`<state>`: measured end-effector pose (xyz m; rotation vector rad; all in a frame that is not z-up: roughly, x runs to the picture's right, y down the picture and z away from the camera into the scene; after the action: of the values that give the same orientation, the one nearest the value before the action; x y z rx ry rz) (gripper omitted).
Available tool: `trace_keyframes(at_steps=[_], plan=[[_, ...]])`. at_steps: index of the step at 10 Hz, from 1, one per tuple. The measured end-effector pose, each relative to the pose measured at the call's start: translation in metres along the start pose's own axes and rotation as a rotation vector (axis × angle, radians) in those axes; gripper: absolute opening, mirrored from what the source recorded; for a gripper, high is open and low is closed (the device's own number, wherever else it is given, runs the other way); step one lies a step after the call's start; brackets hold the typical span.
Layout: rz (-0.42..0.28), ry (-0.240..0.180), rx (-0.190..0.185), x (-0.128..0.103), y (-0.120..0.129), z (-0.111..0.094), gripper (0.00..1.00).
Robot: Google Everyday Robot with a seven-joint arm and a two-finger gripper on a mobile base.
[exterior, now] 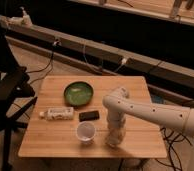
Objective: Wipe the white sponge on the table
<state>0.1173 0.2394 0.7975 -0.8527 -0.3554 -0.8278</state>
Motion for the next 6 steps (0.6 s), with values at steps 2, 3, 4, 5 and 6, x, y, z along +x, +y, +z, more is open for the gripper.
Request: trace_keyframes(at_steps=[2, 3, 4, 5, 6], plan=[[-0.01, -0.006, 0.014, 0.0, -0.012, -0.014, 0.26], [-0.004, 0.0, 0.004, -0.002, -0.012, -0.013, 0.27], [-0.003, 0.0, 0.0, -0.003, -0.011, -0.01, 0.27], [-0.004, 0.003, -0.003, 0.0, -0.014, -0.009, 0.27], [-0.01, 0.003, -0.005, 0.0, -0.023, -0.008, 0.27]])
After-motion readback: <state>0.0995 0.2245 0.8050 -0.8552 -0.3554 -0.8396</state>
